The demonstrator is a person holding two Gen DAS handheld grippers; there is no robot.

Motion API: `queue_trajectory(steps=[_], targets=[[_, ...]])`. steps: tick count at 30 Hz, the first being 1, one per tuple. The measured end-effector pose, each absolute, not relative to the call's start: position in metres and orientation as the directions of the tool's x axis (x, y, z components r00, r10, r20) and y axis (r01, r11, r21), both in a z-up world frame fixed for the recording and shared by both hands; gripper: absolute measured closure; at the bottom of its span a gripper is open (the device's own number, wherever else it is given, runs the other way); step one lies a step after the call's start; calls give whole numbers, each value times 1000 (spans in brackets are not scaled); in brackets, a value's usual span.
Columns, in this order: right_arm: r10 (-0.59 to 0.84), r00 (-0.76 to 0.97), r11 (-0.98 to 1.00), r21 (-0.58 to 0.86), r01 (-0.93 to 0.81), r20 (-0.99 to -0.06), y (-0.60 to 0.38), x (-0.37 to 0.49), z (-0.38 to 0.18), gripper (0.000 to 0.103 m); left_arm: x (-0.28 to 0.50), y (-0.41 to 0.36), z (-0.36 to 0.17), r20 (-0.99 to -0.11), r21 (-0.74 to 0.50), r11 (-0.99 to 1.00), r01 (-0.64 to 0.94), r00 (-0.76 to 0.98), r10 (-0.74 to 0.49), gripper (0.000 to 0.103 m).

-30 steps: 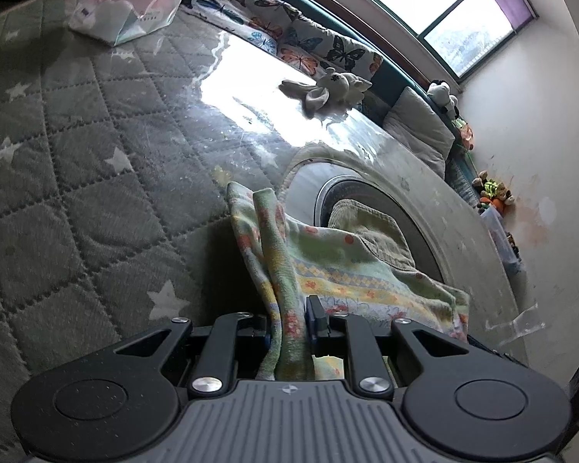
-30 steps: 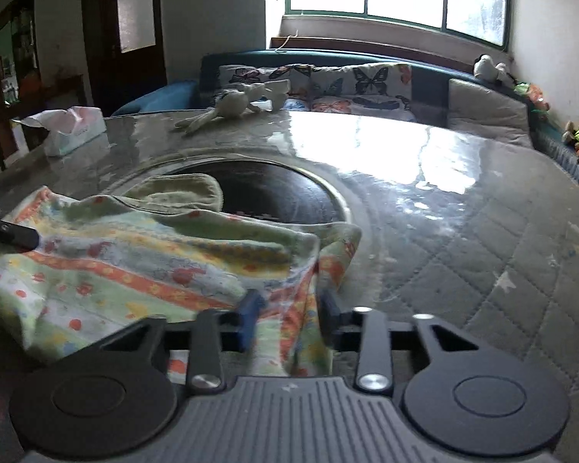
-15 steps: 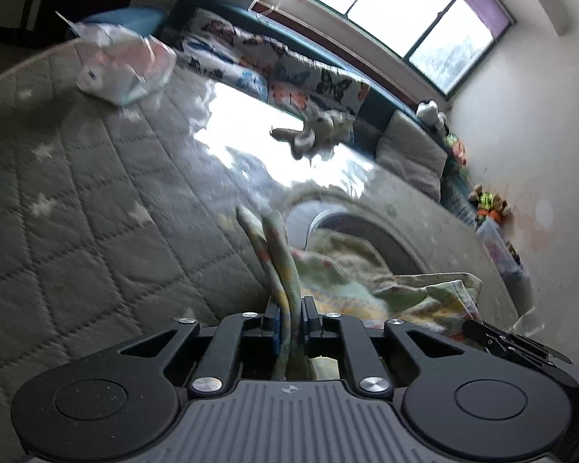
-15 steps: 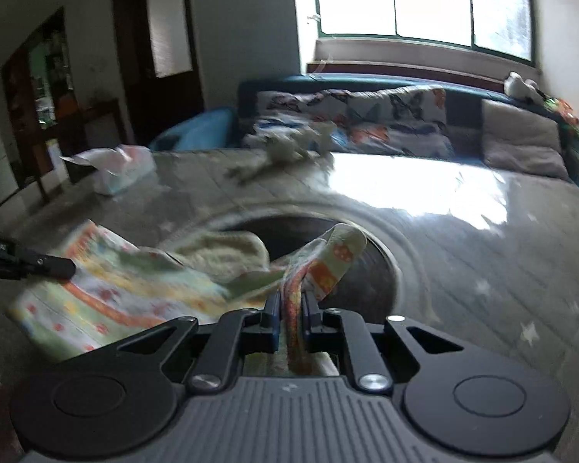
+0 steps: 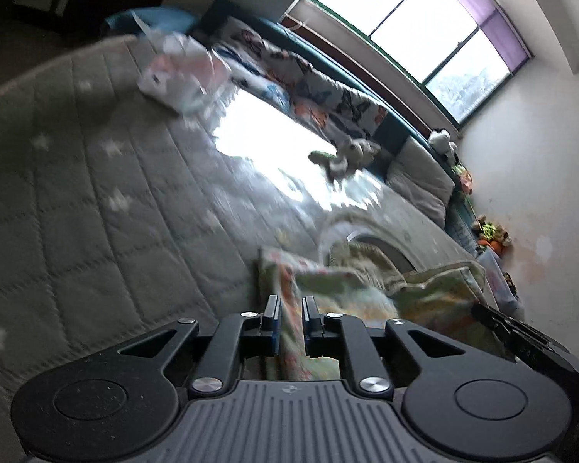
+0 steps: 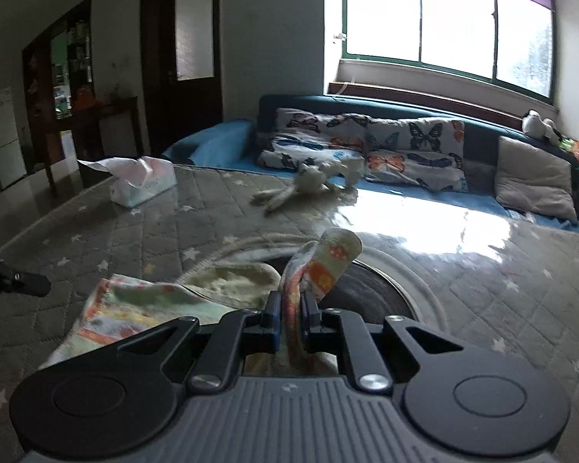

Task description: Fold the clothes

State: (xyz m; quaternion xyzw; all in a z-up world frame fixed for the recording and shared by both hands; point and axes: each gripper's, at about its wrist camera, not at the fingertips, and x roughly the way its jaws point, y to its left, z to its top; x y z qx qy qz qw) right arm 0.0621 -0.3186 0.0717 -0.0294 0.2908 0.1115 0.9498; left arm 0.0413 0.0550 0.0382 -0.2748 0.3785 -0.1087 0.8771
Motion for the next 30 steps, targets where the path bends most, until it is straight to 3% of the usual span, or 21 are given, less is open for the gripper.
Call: queue_trajectory(steps=[2,7,11,15,17,21,23,30], targets=[[175,804,979,12,-204,-568,-327,60,65,94,45,45,33,-607,-563,826,-10,683,-406,53],[147,793,987,32,-158,-591,-344,62,48,93,53,27,21,-633,-514,857,-32,689,-354,45],[139,781,990,55,-134,-608,-355,63,34,93,58,17,12,-651,-488,872,-46,684,-329,45],[141,773,990,75,-120,-618,-360,65,23,93,59,6,10,-655,-447,894,-38,694,-298,48],[143,768,990,85,-115,-625,-363,67,18,93,62,2,8,-657,-454,891,-34,688,-308,62],[151,752,988,111,-104,-641,-369,70,9,89,60,0,11,-645,-460,887,-30,699,-311,72],[156,745,987,127,-95,-648,-373,71,4,89,58,0,14,-637,-462,886,-29,707,-309,89],[173,747,984,147,-101,-642,-372,68,4,93,53,0,24,-609,-468,883,-26,734,-301,94]])
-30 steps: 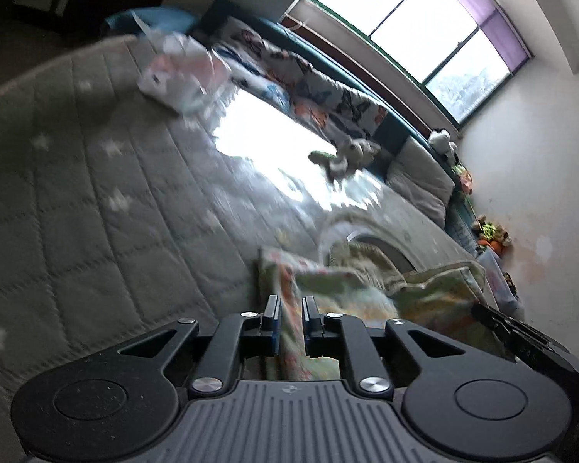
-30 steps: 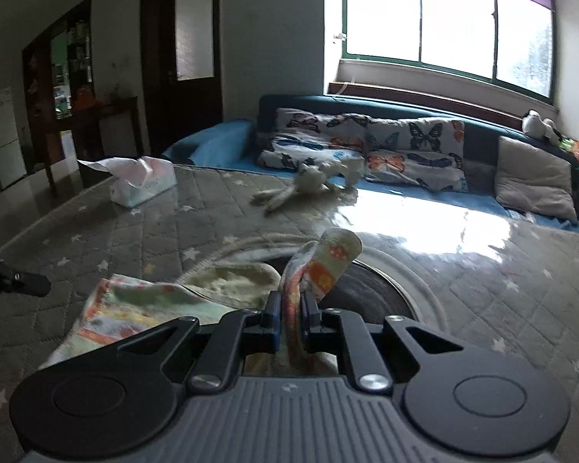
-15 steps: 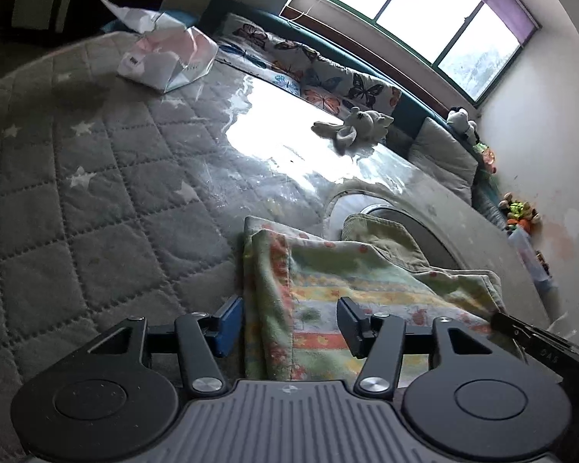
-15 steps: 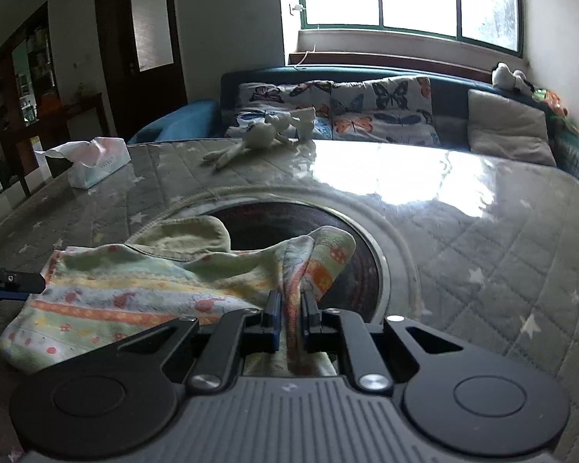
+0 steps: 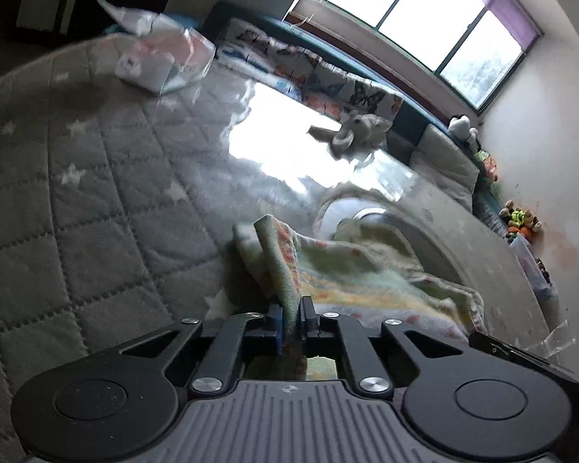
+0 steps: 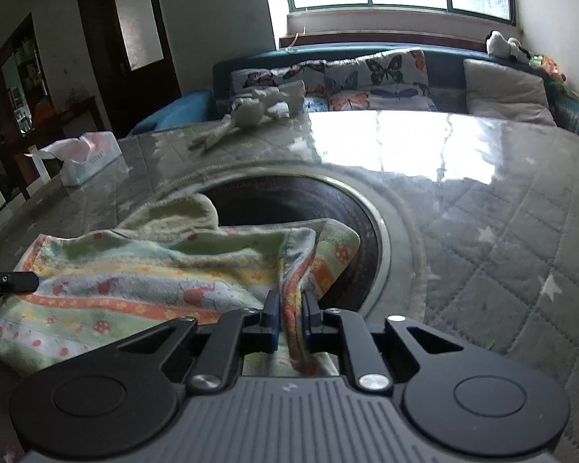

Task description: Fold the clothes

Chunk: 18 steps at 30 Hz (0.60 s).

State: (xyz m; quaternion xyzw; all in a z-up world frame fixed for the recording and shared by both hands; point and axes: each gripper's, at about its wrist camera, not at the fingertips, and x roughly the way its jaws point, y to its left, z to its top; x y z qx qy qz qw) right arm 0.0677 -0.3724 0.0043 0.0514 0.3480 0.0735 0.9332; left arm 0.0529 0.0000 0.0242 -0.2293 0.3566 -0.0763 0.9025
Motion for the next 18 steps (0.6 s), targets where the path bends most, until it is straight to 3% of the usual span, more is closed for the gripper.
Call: queue_trajectory(steps=[10,18], targets=[[282,769,954,86,-286,-574,-318,71,60,94,21,38,75,-521,-464,886,-15,813,-259,95],[425,729,883,69,-464,-537,-230,102,86,94,-16,117,98,-503,-436,886,-160,859,-92,95]])
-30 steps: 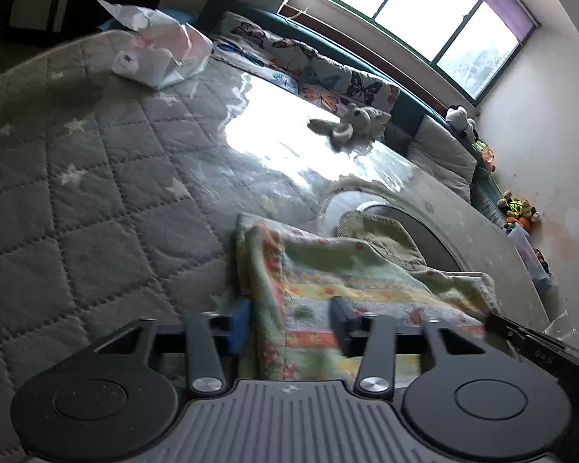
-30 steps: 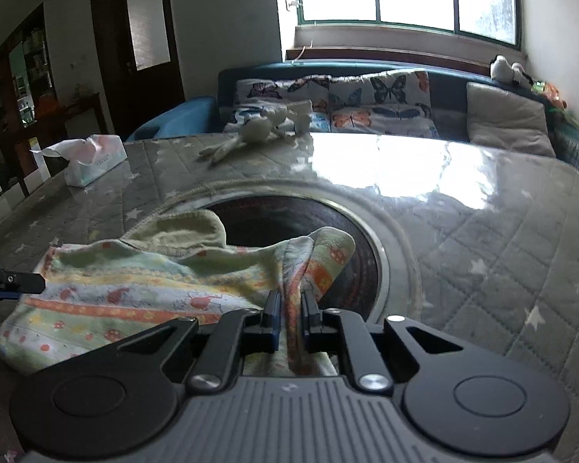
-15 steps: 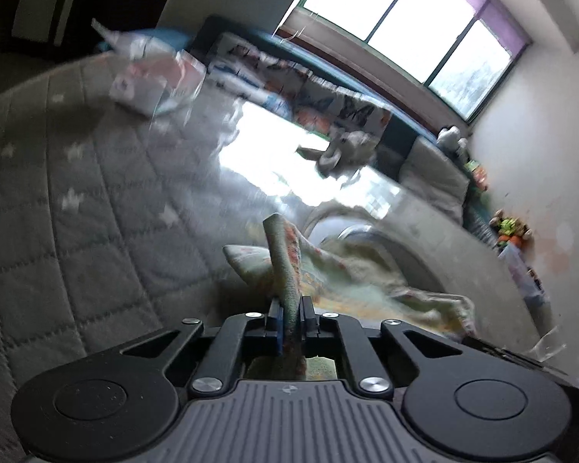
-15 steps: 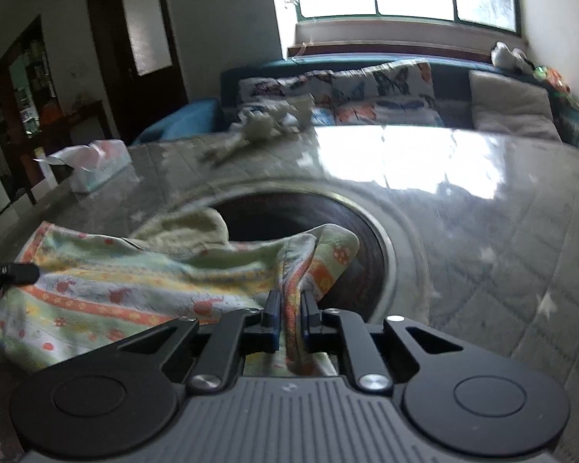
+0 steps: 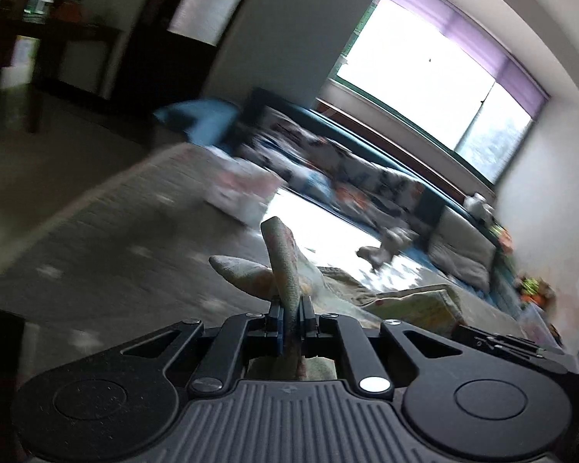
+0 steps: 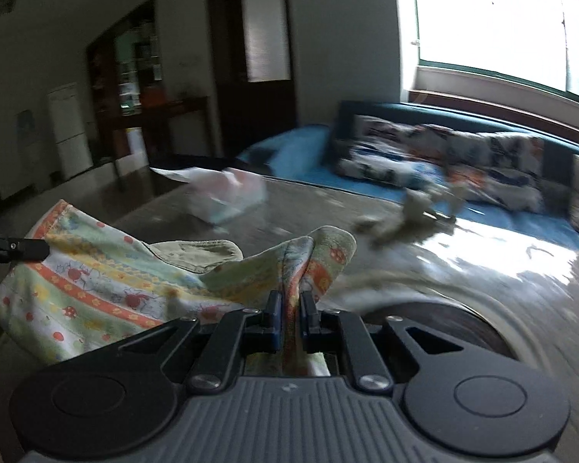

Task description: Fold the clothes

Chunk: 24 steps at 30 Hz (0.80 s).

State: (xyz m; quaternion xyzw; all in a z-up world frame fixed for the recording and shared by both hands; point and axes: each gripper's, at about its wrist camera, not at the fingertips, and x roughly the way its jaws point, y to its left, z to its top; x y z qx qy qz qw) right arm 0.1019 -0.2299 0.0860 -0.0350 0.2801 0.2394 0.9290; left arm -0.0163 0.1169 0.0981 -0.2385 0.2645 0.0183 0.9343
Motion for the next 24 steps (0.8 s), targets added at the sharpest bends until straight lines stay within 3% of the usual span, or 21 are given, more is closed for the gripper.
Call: queue_trajectory(steps=[7,15,18,20,24], targets=[[513,660,815,70,-575,-549,-147,126,82,94,-36,170,92,-533,-420,855,-305,845,40,95],[471,593,810,54,-584,-653,-111,141,37,93,-37,196,53,-662,-385,824,-416,746,67,92],[415,599,835,26,-549,-685,-121,144,25,93,-36,195,51,-676,-359,828,-430,732,87,82],[398,611,842,9,-539,-684,-128,146,26,93,-32,191,51,-672,-362,836,-412,737,72,68],[416,624,842,22,-539,-661,-130,146,36,92,-23,183,51,-664,-367,852,-374,746,42,67]])
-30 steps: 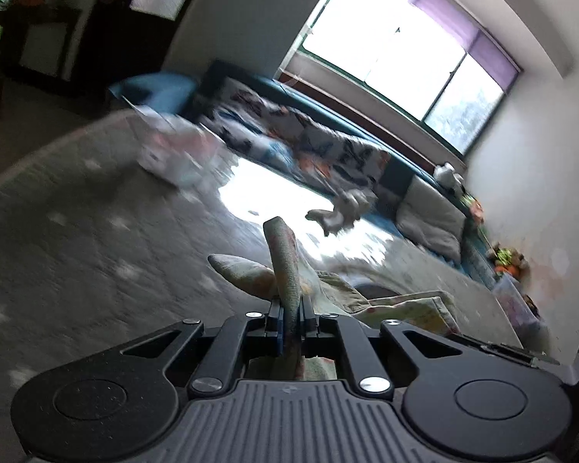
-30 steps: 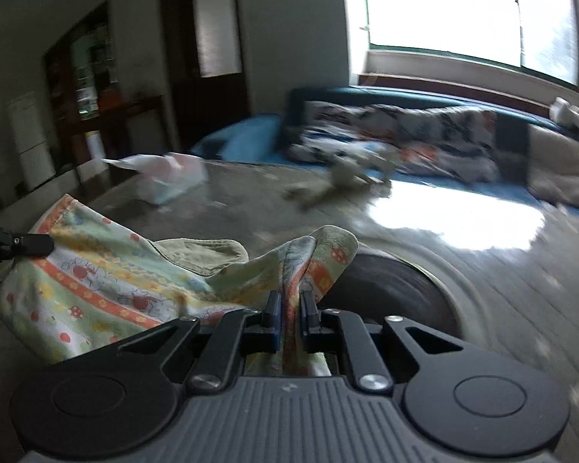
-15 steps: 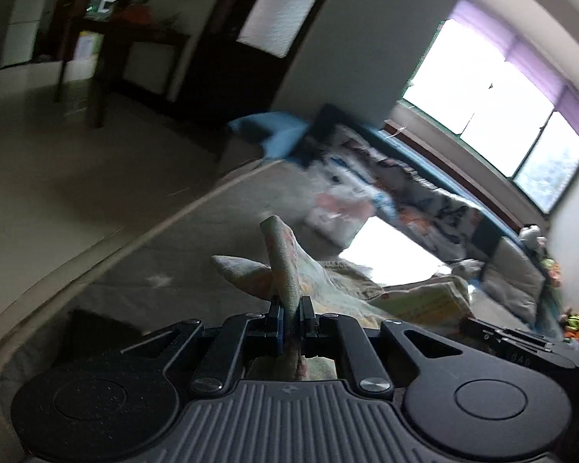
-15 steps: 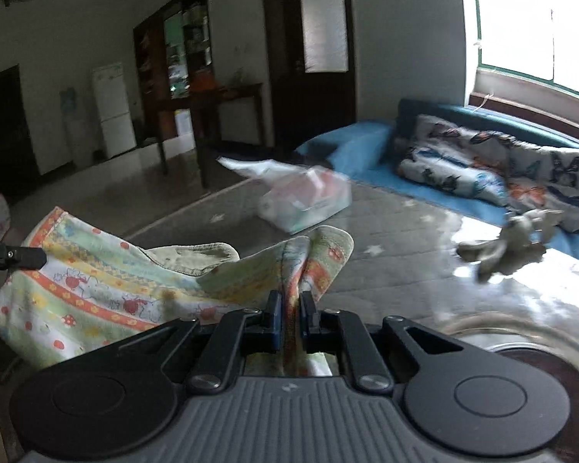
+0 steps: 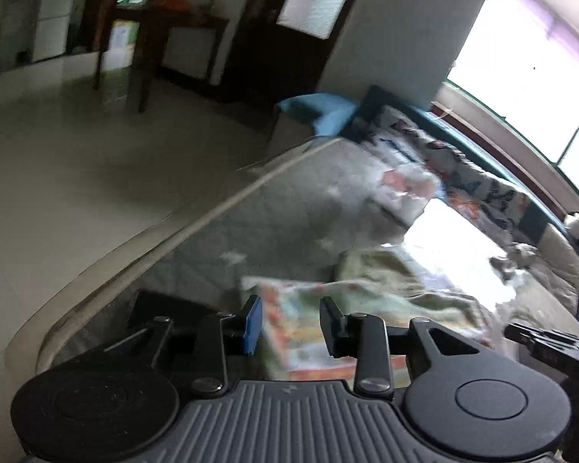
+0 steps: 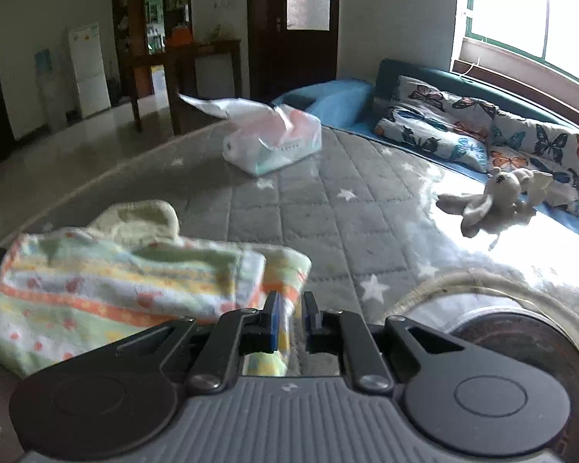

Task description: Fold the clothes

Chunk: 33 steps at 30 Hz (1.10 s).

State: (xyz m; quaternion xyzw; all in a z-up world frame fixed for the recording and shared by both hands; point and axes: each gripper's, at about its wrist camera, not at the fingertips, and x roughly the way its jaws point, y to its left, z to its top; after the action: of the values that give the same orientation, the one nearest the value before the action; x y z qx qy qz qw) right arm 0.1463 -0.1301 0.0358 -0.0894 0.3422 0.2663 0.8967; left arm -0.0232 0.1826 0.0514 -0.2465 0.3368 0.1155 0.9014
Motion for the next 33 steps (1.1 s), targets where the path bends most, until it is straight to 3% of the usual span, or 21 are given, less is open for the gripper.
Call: queue_trajectory(steps=[9,28,33], targets=[[502,554,789,89,-608,-664,-98,169,27,90,-1,163,49,-654,-378,879,-291,756,-30,69],[503,518,757,63,-650,-692,-74,186,15,85,64,130,25,-712,-315,924,-215,698,-80,67],[505,517,757,66,-650,-691,-78,183,19,82,64,127,27,-712,-309,927,-213,698,-77,55]])
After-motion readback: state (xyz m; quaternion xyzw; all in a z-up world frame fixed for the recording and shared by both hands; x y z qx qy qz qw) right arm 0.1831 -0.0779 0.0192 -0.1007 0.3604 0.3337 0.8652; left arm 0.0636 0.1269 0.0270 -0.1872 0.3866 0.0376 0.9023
